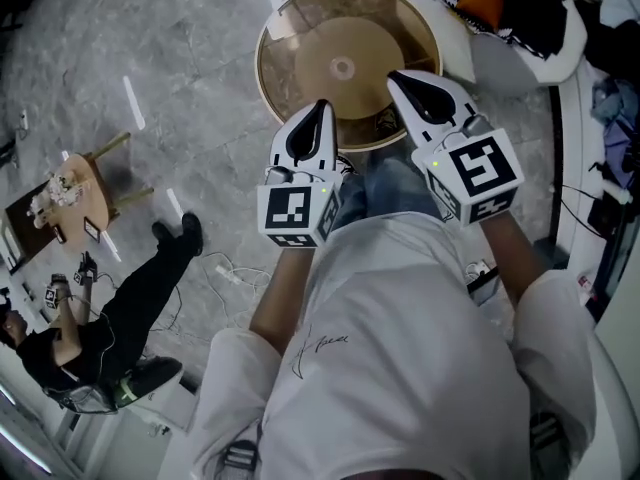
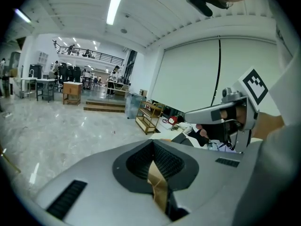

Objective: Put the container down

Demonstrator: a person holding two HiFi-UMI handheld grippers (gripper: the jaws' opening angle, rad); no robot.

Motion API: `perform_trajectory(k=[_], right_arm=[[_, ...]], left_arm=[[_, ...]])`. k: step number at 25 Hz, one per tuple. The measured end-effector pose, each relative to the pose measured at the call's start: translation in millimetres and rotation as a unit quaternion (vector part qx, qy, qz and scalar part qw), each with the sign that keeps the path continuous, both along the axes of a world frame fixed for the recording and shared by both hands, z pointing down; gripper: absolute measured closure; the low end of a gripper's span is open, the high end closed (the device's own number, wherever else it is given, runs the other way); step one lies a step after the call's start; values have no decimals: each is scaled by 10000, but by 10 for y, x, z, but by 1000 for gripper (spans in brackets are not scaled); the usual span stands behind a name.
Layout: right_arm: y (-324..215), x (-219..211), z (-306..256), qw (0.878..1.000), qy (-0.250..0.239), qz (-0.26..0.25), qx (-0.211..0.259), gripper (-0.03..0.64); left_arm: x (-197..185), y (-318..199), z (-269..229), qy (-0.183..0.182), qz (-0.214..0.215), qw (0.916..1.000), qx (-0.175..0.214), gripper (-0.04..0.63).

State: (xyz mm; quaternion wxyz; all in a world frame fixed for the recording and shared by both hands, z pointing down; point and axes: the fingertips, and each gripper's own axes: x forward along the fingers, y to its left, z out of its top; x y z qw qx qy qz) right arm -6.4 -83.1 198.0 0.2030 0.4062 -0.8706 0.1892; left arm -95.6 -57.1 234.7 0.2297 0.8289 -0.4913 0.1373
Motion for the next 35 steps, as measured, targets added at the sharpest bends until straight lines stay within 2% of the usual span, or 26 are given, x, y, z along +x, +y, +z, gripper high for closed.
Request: perform_trajectory(k=[14, 30, 35], right_arm=[[232, -45, -421, 9998, -71, -81, 161, 601], [638, 31, -722, 9992, -291, -154, 242, 601], [743, 51, -842, 9982, -321, -279, 420, 601]], left_arm=[[-121, 206, -585, -88, 100, 9994, 320, 577], [-125, 527, -1015, 189, -70, 9973, 702, 577], [-28, 608, -1127, 184, 83, 9962, 847, 577]])
